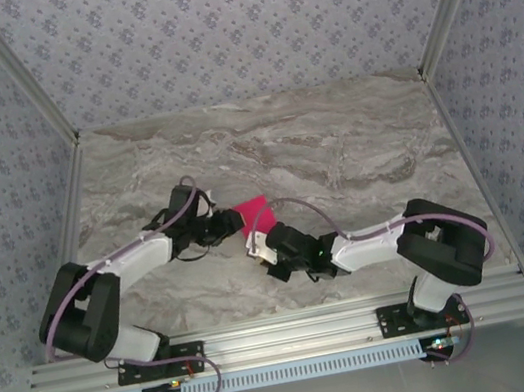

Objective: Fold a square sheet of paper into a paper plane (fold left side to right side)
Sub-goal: Third fold the triangle at the center of the table.

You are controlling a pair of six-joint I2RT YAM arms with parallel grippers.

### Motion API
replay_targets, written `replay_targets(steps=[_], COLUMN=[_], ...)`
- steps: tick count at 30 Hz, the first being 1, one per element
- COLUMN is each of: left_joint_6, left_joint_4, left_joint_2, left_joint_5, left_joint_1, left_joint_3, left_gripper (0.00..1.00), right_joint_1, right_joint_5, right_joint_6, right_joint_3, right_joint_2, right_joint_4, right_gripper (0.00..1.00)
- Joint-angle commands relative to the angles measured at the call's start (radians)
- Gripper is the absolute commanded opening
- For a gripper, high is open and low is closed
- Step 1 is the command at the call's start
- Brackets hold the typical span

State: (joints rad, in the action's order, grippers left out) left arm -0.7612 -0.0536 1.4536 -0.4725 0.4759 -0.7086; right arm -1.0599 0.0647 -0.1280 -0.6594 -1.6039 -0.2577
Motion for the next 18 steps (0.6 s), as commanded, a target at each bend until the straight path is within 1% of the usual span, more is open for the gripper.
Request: replay_targets(steps=[1,5,9,13,18], left_joint_6=[0.097,0.134,0.18,0.211,0.238], left_joint_4=[-0.097,-0.094,-0.096,-0.095,-0.104], left_joint_2=[-0.02,0.058,0.184,0.306,0.406], left_joint_5=[-0.018,-0.07,-0.107,-0.12,-0.117], left_joint_1=[-0.011,-0.012,-0.01,0.003,0.036], left_joint_3=[-0.081,-0.165,-0.256,-0.33,-0.393], left_gripper=[0.42,0.34,0.25,0.22,0.19], right_joint_1=[0.012,0.023,0.036,0.051,0.072], right_joint_5=[-0.067,-0.088,-0.115,-0.153,-0.204], right_joint_6=[0.062,0.084,0.106,0.127,0.152], right_joint_3=[-0.044,-0.064,-0.077,-0.091,-0.108], right_joint_2=[0.011,0.002,-0.007,-0.021,-0.034], right_joint_4=[0.056,0.068,0.08,0.093,0.118], right_gripper=[0.0,0.0,0.0,0.0,0.0])
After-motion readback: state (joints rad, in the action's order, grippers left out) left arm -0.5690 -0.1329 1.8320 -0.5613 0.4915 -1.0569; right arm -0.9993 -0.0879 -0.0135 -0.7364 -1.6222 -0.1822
